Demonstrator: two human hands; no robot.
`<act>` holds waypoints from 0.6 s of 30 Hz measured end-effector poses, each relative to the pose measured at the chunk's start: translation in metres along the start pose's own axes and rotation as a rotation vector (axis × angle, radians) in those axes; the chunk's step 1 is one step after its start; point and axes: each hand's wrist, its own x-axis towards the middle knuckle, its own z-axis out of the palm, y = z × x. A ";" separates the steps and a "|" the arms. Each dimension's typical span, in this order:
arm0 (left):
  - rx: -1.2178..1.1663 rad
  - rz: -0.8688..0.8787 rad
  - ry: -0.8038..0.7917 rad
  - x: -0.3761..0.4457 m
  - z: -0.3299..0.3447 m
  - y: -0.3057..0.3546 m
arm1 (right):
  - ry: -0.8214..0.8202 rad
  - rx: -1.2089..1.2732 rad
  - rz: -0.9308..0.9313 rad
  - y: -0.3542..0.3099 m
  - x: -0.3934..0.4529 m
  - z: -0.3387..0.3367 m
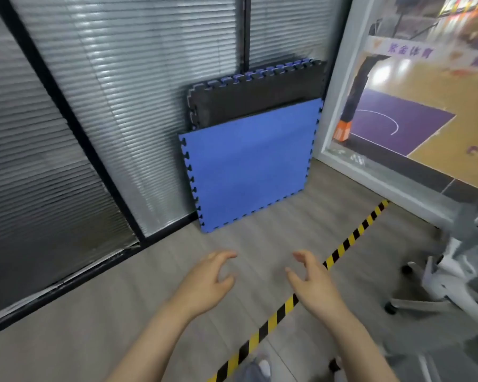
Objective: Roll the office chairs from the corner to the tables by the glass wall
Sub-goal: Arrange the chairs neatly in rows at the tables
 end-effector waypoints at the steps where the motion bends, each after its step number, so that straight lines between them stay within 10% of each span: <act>1: 0.007 0.024 -0.016 0.023 0.001 0.003 | 0.014 -0.006 0.005 0.003 0.019 -0.004; 18: 0.001 0.254 -0.282 0.387 0.031 0.148 | 0.227 -0.024 0.218 0.087 0.261 -0.188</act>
